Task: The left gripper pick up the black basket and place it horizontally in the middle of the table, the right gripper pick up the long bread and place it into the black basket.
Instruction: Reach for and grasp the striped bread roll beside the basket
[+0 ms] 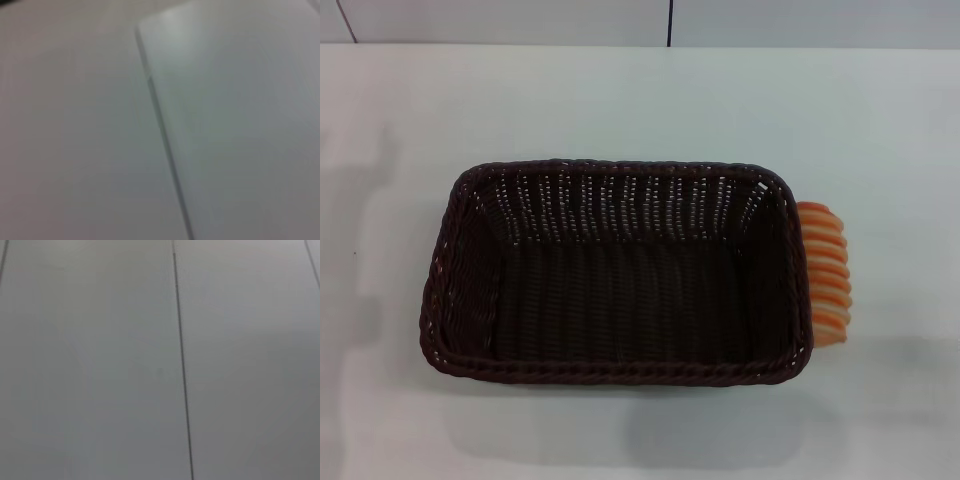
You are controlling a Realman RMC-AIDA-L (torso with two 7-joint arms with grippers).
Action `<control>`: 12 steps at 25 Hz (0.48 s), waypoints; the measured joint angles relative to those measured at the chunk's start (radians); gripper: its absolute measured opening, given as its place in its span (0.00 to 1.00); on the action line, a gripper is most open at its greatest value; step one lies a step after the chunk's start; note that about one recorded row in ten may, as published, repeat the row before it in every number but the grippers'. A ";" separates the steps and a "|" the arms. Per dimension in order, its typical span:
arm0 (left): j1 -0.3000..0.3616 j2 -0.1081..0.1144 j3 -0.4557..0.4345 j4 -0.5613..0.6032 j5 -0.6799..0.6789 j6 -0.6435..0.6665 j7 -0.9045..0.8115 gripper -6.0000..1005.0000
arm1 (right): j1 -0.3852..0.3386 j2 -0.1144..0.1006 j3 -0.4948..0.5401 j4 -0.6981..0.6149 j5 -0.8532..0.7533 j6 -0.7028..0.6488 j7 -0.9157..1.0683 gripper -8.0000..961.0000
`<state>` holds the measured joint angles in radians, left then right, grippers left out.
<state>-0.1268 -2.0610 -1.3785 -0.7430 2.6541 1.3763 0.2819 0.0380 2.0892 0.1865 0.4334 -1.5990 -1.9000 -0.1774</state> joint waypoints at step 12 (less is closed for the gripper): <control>-0.076 -0.001 -0.117 0.358 -0.004 0.028 -0.236 0.81 | 0.063 -0.001 -0.126 0.030 -0.001 0.191 -0.020 0.83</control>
<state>-0.2029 -2.0624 -1.4955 -0.3848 2.6506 1.4040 0.0458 0.1009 2.0882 0.0602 0.4634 -1.5999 -1.7089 -0.1979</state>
